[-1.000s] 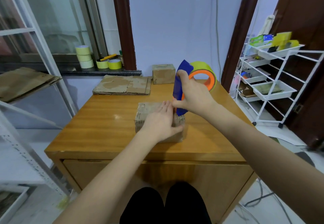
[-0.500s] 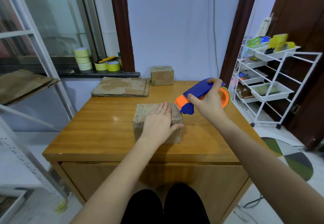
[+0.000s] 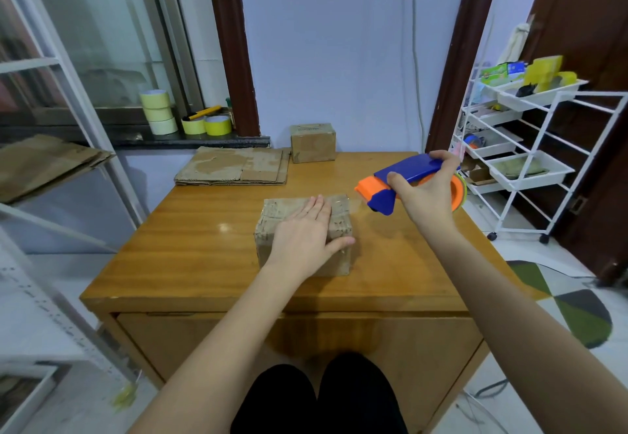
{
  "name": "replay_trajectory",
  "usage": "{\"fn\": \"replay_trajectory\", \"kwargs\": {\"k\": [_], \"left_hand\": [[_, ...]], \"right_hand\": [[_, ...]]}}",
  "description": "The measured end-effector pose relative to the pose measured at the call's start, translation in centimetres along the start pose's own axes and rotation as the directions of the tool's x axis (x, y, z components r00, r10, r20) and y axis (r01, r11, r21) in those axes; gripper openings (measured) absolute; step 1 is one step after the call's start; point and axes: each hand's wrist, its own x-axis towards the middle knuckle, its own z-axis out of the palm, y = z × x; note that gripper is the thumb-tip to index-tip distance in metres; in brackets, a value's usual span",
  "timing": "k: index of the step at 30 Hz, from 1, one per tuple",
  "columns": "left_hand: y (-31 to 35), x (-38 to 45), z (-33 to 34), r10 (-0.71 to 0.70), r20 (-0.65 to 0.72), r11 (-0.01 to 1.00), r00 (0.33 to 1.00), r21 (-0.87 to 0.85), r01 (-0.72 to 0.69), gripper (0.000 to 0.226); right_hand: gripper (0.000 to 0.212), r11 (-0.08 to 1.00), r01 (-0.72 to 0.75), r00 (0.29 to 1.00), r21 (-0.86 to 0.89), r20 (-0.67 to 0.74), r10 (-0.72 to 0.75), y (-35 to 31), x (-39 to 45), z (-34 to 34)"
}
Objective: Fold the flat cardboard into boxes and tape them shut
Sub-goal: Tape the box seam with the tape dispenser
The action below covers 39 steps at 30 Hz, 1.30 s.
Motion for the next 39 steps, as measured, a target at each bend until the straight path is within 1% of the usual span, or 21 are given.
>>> {"fn": "replay_trajectory", "kwargs": {"k": [3, 4, 6, 7, 8, 12, 16, 19, 22, 26, 30, 36, 39], "left_hand": [[0.0, -0.1, 0.1, 0.005, -0.004, 1.000, 1.000, 0.008, -0.005, 0.087], [-0.1, -0.1, 0.1, 0.005, -0.007, 1.000, 1.000, 0.010, -0.005, 0.087], [-0.2, 0.0, 0.2, 0.006, -0.007, 1.000, 1.000, 0.016, -0.006, 0.087], [-0.1, 0.0, 0.2, 0.010, -0.003, 1.000, 1.000, 0.019, -0.009, 0.087], [-0.1, 0.1, 0.2, 0.012, 0.003, 1.000, 1.000, 0.020, -0.012, 0.087], [-0.2, 0.3, 0.3, 0.015, 0.002, 1.000, 1.000, 0.007, -0.015, 0.087], [-0.2, -0.1, 0.4, 0.023, -0.036, 1.000, 0.999, -0.004, -0.023, 0.086], [-0.2, 0.0, 0.4, 0.036, -0.035, 0.999, 0.999, -0.003, -0.036, 0.080], [-0.2, -0.1, 0.5, 0.043, -0.041, 0.999, 0.998, 0.008, -0.042, 0.076], [-0.3, -0.2, 0.9, 0.092, -0.099, 0.996, 0.991, 0.022, -0.090, 0.075], [-0.4, -0.2, 0.8, 0.101, -0.089, 0.995, 0.991, -0.007, -0.102, 0.064], [-0.4, 0.0, 1.2, 0.111, -0.120, 0.994, 0.987, -0.007, -0.113, 0.064], [-0.2, 0.2, 1.0, 0.169, -0.133, 0.986, 0.977, 0.014, -0.169, 0.066]], "right_hand": [[0.061, 0.999, -0.037, 0.999, 0.013, -0.019, 0.037, 0.2, 0.1, 0.0], [0.060, 0.998, -0.059, 0.997, 0.033, -0.040, 0.060, 0.4, 0.2, -0.2], [0.056, 0.989, -0.101, 0.985, 0.103, -0.126, 0.114, 0.8, 0.8, -1.4], [0.056, 0.987, -0.108, 0.980, 0.116, -0.154, 0.125, 0.9, 1.0, -2.1], [0.057, 0.990, -0.101, 0.982, 0.095, -0.150, 0.115, 1.0, 1.1, -2.8], [0.062, 0.996, 0.018, 1.000, -0.086, -0.017, -0.020, 1.4, 0.2, -3.3], [0.071, 0.968, 0.077, 0.995, -0.240, 0.084, -0.058, 1.5, -0.3, -2.0], [0.072, 0.928, 0.133, 0.986, -0.347, 0.144, -0.087, 1.5, -0.9, -0.9], [0.072, 0.899, 0.188, 0.975, -0.397, 0.188, -0.121, 1.3, -1.3, 0.0], [0.073, 0.865, 0.226, 0.964, -0.448, 0.232, -0.132, 1.1, -1.5, 0.9], [0.073, 0.834, 0.265, 0.951, -0.485, 0.273, -0.143, 0.9, -2.1, 2.1], [0.068, 0.792, 0.322, 0.936, -0.518, 0.302, -0.183, 0.2, -2.2, 3.1], [0.066, 0.793, 0.317, 0.937, -0.521, 0.301, -0.177, 0.4, -2.0, 3.1]]}}
